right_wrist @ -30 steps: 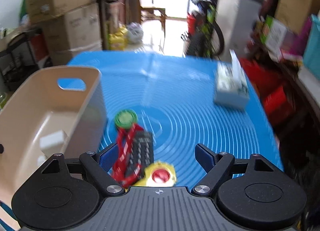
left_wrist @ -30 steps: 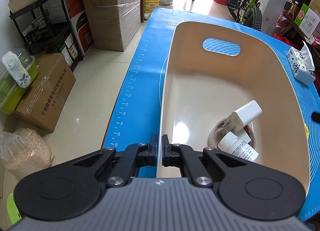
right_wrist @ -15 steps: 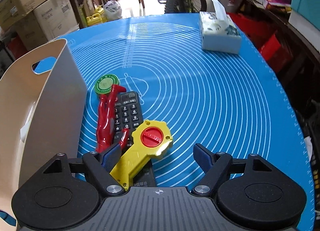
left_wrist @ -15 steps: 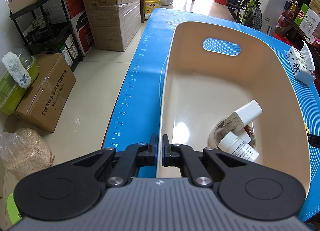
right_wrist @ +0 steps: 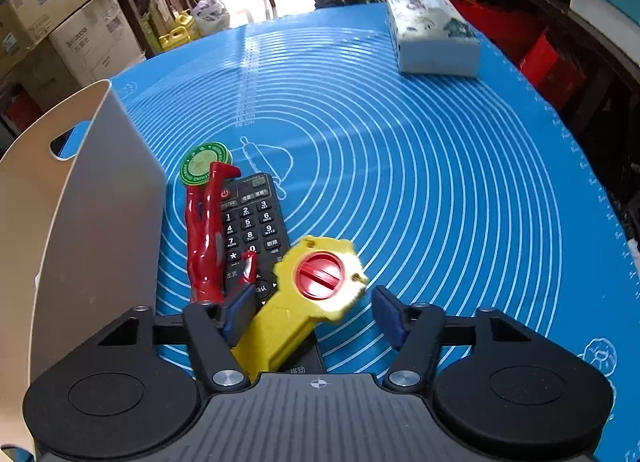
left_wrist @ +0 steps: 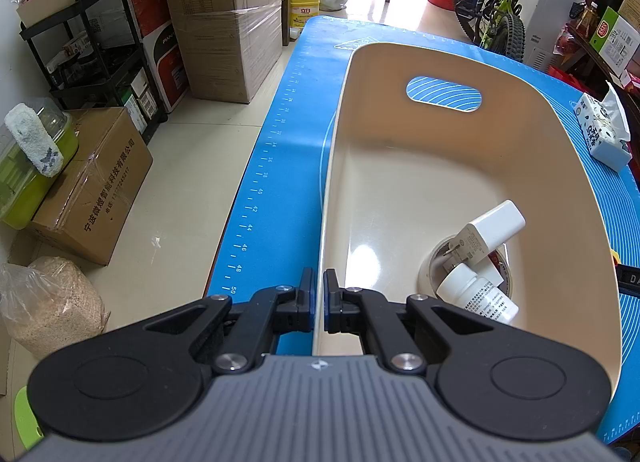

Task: Organize rigid objects
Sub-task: 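Reach the right tool to the yellow tape measure and grasp it, then lift the yellow tape measure into the bin and release it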

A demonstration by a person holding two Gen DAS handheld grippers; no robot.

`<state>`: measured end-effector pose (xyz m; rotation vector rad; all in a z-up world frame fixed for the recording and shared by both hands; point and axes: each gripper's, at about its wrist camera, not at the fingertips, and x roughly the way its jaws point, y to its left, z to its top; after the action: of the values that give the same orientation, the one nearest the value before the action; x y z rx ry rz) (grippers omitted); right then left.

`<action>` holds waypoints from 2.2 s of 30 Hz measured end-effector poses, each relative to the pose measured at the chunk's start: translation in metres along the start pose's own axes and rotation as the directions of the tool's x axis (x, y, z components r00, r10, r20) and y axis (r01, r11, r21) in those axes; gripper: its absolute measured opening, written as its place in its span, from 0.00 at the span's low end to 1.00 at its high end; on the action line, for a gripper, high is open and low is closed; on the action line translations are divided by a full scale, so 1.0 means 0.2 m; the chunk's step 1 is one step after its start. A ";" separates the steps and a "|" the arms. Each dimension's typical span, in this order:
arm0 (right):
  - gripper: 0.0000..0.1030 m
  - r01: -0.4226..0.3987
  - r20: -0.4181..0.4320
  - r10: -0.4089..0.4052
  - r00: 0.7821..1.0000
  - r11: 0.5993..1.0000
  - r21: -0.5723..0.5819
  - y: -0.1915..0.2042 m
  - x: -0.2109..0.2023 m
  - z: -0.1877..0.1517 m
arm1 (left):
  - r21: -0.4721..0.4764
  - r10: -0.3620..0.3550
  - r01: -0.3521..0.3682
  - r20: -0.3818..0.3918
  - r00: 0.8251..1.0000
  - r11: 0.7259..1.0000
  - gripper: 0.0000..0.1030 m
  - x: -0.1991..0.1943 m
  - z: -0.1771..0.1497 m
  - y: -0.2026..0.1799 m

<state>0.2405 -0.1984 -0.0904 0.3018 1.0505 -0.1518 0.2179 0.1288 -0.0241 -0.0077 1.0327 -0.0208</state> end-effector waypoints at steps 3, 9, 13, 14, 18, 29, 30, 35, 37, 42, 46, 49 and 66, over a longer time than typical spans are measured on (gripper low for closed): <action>0.55 -0.002 -0.003 0.002 1.000 1.000 0.002 0.00 0.02 -0.01 | 0.000 -0.001 0.001 0.000 1.000 1.000 0.05 0.00 0.00 0.00; 0.45 -0.024 0.009 0.024 1.000 1.000 -0.017 0.02 0.01 -0.02 | 0.000 0.000 0.000 0.000 1.000 1.000 0.05 0.00 0.00 0.00; 0.45 -0.023 0.029 0.024 0.999 0.999 -0.028 0.01 -0.02 -0.03 | 0.001 0.000 0.000 0.000 1.000 1.000 0.05 0.00 0.00 0.00; 0.45 -0.025 0.031 0.026 0.999 0.999 -0.029 0.01 -0.02 -0.03 | 0.000 0.000 0.000 0.000 1.000 1.000 0.05 0.00 0.00 0.00; 0.45 -0.031 0.050 0.033 0.998 0.999 -0.039 0.01 -0.06 -0.01 | 0.000 0.000 0.000 0.000 1.000 1.000 0.05 0.00 0.00 0.00; 0.45 -0.064 0.163 0.081 0.983 0.992 -0.109 0.11 -0.25 0.09 | 0.000 0.001 -0.001 0.000 1.000 1.000 0.05 0.00 0.00 0.00; 0.45 -0.070 0.175 0.089 0.981 0.991 -0.112 0.12 -0.27 0.10 | 0.000 0.001 -0.001 0.000 1.000 1.000 0.05 0.00 0.00 0.00; 0.45 -0.096 0.242 0.127 0.962 0.986 -0.139 0.18 -0.38 0.17 | 0.000 0.001 -0.001 0.000 1.000 1.000 0.05 0.00 0.00 0.00; 0.45 -0.105 0.267 0.145 0.953 0.982 -0.159 0.22 -0.43 0.19 | 0.000 0.002 -0.002 0.000 1.000 1.000 0.05 0.00 0.00 0.00; 0.45 -0.122 0.315 0.184 0.931 0.971 -0.206 0.32 -0.50 0.22 | 0.000 0.001 -0.001 0.000 1.000 1.000 0.05 0.00 0.00 0.00; 0.45 -0.157 0.317 0.228 0.921 0.960 -0.234 0.41 -0.52 0.23 | 0.000 0.002 -0.002 0.000 1.000 1.000 0.05 0.00 0.00 0.00; 0.45 -0.193 0.304 0.269 0.914 0.946 -0.260 0.49 -0.52 0.22 | 0.000 0.002 -0.002 0.000 1.000 1.000 0.05 0.00 0.00 0.00; 0.45 -0.278 0.100 0.353 0.930 0.856 -0.436 1.00 -0.29 0.03 | -0.001 -0.002 0.002 0.002 1.000 1.000 0.05 -0.01 0.01 0.01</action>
<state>0.2692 -0.0112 -0.0026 0.0671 0.8167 0.3394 0.2188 0.1314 -0.0219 -0.0096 1.0309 -0.0219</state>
